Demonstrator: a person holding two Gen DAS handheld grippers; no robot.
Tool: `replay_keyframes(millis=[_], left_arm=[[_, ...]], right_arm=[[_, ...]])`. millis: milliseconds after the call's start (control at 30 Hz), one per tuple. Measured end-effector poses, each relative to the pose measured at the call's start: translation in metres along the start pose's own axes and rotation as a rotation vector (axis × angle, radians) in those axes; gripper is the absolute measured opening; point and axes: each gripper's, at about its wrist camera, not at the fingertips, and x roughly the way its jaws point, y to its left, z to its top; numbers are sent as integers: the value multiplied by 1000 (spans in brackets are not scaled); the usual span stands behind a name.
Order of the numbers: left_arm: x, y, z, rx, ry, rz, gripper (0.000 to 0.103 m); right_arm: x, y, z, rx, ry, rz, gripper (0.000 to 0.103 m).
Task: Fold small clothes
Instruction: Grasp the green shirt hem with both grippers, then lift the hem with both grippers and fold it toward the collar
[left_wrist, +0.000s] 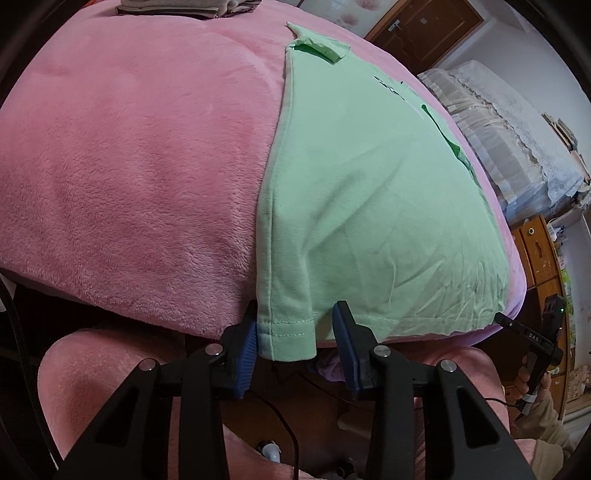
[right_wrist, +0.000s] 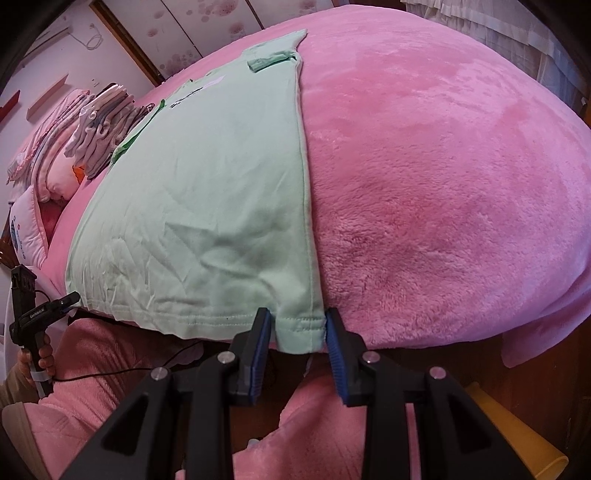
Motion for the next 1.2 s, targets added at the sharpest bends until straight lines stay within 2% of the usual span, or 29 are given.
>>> replay_keyframes(millis=[33,67,100,133,233,367,700,800,900,1067,1200], left_arm=[[0,0,1,0,6,10,27],[0,2,1,-2,13,17,11],[1,3,1,-4,24,15,7],[-1,4,2,-11,25,9,7],[-4,3,1,2,30,-7,3],[-16,5,1,-2,28,-67,2],[-61,-1,22,-124,-110,-317,2],[-74,-10,42,-175,-178,-380,2],[-85,-16,68,-221,-239,-404,2],[-91,-22,131,-308,-325,-368,2],[-85,-18,178,-366,-350,-331,2]], right_arm=[[0,-1,0,5,1,3,30],[-1,-2,0,7,1,3,25],[-2,-3,-1,10,4,8,19],[-2,-5,-1,13,9,26,8],[-10,-2,-2,5,0,41,6],[-24,3,-2,-16,-26,63,5],[-88,21,24,1,-177,192,4],[-107,32,42,15,-241,234,4],[-125,42,72,40,-314,274,4],[-135,48,125,80,-396,288,4],[-126,42,176,147,-424,302,4]])
